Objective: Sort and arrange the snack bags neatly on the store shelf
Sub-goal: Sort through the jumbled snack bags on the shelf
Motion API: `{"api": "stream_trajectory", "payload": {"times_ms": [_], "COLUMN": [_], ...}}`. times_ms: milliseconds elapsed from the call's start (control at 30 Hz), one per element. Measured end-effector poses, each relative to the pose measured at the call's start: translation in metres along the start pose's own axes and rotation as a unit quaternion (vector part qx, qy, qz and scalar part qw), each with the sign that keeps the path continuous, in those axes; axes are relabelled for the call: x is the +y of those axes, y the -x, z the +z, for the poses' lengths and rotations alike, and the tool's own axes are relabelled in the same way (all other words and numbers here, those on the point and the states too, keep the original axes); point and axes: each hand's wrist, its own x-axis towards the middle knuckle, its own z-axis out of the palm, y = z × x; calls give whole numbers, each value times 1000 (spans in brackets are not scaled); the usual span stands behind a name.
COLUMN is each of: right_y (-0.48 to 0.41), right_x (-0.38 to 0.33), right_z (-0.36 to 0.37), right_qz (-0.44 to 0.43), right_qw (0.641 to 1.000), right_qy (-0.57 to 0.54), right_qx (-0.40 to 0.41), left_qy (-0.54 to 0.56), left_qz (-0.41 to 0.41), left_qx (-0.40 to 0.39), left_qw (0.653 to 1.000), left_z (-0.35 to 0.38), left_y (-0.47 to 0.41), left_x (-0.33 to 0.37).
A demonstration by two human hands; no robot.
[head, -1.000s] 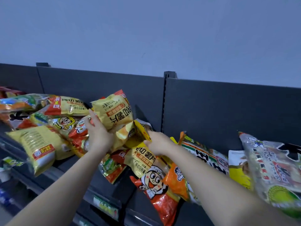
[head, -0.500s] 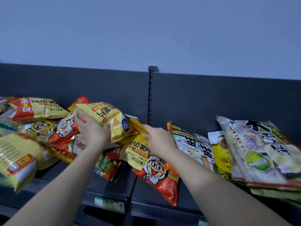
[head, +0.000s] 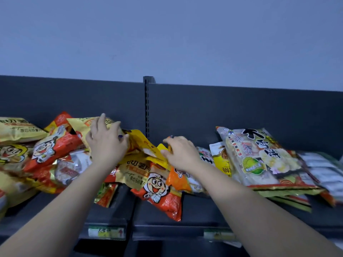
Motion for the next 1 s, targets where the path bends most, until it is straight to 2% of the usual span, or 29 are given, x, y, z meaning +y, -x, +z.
{"api": "stream_trajectory", "payload": {"times_ms": [233, 433, 500, 600, 667, 733, 867, 1000], "right_y": [36, 77, 90, 101, 101, 99, 94, 95], "right_x": [79, 164, 191, 223, 236, 243, 252, 260], "right_z": [-53, -86, -91, -94, -92, -87, -79, -74], "right_qz": [101, 215, 241, 248, 233, 215, 188, 166], "right_qw": [992, 973, 968, 968, 972, 976, 982, 986], "right_qy": [69, 79, 62, 27, 15, 16, 17, 9], "right_qx": [37, 36, 29, -14, -34, -35, -24, -17], "left_qy": [21, -2, -51, -136, -171, -188, -188, -186], "left_qz": [195, 240, 214, 117, 50, -26, -123, -172], "left_qx": [-47, -199, -242, -330, -361, -348, -310, -268], "left_qw": [979, 950, 945, 927, 916, 918, 924, 930], "left_z": [18, 60, 80, 105, 113, 113, 108, 108], "left_y": [14, 42, 49, 56, 62, 67, 71, 75], "left_x": [109, 198, 215, 220, 217, 216, 214, 207]}}
